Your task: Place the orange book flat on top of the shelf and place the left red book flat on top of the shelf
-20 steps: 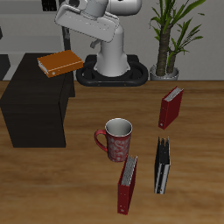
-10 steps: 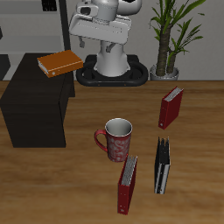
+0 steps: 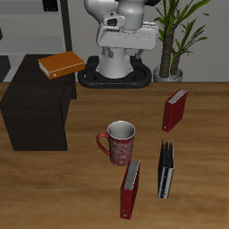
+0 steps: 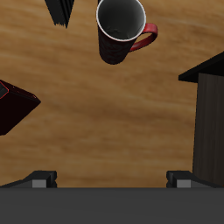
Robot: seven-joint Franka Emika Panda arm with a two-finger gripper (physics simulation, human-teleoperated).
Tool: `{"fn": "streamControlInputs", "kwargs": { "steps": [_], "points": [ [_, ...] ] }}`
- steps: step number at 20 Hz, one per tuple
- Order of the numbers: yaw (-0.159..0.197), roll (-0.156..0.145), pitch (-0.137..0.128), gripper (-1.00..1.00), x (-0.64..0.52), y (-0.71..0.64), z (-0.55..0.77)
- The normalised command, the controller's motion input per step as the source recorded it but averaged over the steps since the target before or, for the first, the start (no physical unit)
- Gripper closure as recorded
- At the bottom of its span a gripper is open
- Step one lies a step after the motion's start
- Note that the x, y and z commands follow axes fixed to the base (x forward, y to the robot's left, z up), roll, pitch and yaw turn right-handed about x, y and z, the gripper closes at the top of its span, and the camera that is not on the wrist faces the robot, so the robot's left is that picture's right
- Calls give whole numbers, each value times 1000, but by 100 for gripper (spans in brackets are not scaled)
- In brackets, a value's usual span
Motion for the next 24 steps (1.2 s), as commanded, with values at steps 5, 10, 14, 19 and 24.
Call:
{"fn": "streamControlInputs", "kwargs": {
  "steps": [5, 10, 14, 19, 24],
  "points": [
    [-24, 69, 34, -100, 10, 695, -317],
    [-27, 62, -27, -100, -132, 656, -120],
    [-84, 9, -7, -100, 166, 328, 14],
    [-52, 49, -18, -100, 212, 456, -65],
    [-58, 65, 8, -100, 235, 260, -138]
  ]
}}
